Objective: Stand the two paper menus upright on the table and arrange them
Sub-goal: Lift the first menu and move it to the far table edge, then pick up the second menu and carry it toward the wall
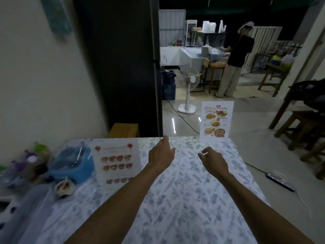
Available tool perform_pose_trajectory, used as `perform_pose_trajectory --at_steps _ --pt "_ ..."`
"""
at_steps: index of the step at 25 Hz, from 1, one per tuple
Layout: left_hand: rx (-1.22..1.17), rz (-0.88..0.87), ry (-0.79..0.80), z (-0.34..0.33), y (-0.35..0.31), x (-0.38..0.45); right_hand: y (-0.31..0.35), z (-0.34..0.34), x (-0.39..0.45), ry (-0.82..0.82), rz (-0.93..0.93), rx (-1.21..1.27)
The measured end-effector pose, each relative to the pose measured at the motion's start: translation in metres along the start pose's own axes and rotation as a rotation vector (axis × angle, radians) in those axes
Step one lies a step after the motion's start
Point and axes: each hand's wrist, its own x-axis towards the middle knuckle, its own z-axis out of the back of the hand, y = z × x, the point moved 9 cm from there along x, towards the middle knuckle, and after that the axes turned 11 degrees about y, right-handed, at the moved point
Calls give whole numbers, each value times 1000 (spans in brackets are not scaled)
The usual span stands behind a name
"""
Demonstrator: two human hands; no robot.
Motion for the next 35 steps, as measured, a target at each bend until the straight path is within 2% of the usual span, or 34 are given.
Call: perform_pose_trajectory --at_steps 6,13,16,18,21,24,31,35 --pt "-90 118 -94 72 94 -72 90 -78 -42 139 104 -35" --pt "-33 360 -137 89 273 -113 145 -176 -20 309 148 -49" --pt "-52 507 -95 88 350 -104 152 -216 9 401 111 -26" --pt "-135 519 -1 75 380 -85 159 -242 31 493 123 -41" --pt "-296 411 136 56 381 -48 172 -264 49 625 190 -64" --pt "-315 317 121 61 378 -4 187 -263 79 633 215 -55" --pt "-336 204 74 110 363 79 227 -223 128 426 264 -55" --pt "-280 174 64 140 379 133 261 -216 155 323 229 -16"
